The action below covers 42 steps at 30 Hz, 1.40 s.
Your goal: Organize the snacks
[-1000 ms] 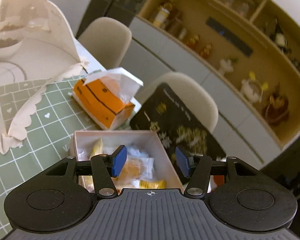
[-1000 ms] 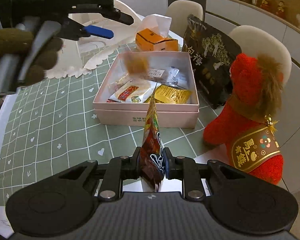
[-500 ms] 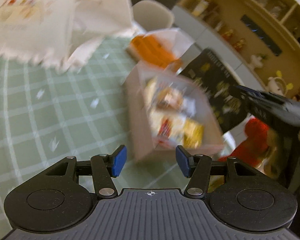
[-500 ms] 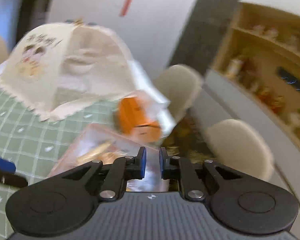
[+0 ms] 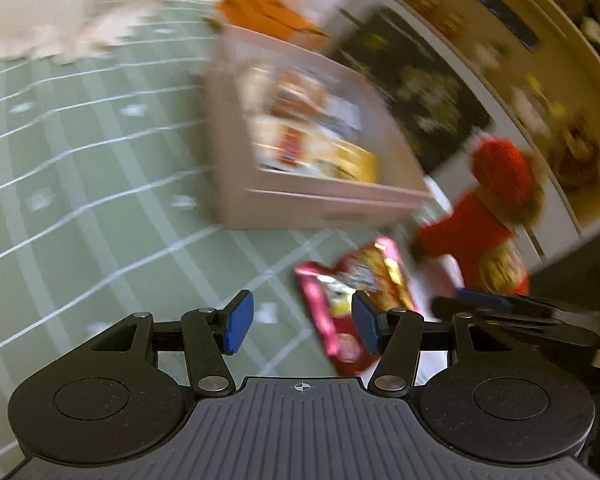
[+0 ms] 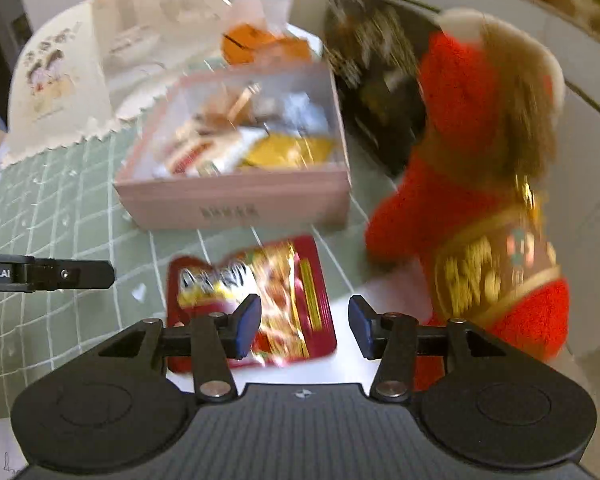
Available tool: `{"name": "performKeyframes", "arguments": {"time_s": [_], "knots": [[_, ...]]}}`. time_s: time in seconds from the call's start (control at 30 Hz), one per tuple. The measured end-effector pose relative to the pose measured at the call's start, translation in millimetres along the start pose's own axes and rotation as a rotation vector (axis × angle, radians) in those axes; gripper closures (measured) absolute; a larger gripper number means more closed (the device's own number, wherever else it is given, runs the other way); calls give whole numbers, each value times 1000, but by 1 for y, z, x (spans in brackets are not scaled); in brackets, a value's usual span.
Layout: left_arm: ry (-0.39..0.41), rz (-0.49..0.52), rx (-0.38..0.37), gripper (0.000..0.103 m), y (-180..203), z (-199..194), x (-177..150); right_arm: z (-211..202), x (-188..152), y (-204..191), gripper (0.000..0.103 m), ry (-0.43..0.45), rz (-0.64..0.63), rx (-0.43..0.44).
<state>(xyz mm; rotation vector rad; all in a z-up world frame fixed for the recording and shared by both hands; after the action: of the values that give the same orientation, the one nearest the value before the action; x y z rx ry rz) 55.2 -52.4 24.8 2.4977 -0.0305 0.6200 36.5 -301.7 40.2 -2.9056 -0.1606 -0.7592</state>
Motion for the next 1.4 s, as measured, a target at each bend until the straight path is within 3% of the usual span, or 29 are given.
{"name": "performKeyframes", "arguments": {"time_s": [0.13, 0.27, 0.4, 0.5, 0.57, 0.77, 0.83, 0.97, 1.07, 1.2, 1.27, 1.33, 1.4], "knots": [[-2, -57, -13, 44, -1, 8, 7, 11, -3, 0, 43, -16, 54, 78], [5, -50, -5, 44, 0, 4, 15, 19, -14, -13, 43, -22, -13, -27], [-43, 77, -9, 44, 18, 29, 28, 13, -27, -18, 43, -98, -1, 125], [-104, 166, 13, 48, 30, 55, 39, 12, -34, -19, 43, -119, -13, 119], [-133, 173, 9, 55, 31, 66, 43, 9, -36, -12, 43, -117, 9, 117], [-258, 82, -188, 65, 21, 62, 6, 17, -33, 10, 43, -155, 166, 127], [-237, 37, -206, 65, 12, 45, -8, 21, -32, 7, 41, -154, 205, 111], [-129, -56, -103, 65, -16, -3, -23, 31, -23, -9, 31, -129, 233, 61], [-72, -93, -48, 65, -28, -32, -30, 47, -12, -26, 18, -105, 196, 4], [-27, -132, -28, 65, -38, -56, -39, 64, -8, -41, 7, -62, 60, -114], [-15, -154, -27, 65, -43, -61, -44, 68, -7, -41, 3, -38, 82, -129], [-16, -172, -26, 65, -46, -63, -47, 69, -6, -43, 3, -24, 73, -131], [-20, -182, -23, 65, -48, -64, -51, 66, -5, -45, 12, -19, 26, -111]]}}
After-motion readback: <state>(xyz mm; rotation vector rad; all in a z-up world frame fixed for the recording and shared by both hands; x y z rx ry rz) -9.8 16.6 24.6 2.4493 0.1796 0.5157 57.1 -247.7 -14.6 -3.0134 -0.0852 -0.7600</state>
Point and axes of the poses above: each gripper's, at about its wrist camera, not at the fingertips, and z roughly the way its jaws point, y to its right, x to its top, the point moved 2 cm from there along z, roughly the way its jaws point, and after that the axes turned 4 degrees about -y, right-handed, at the moved point
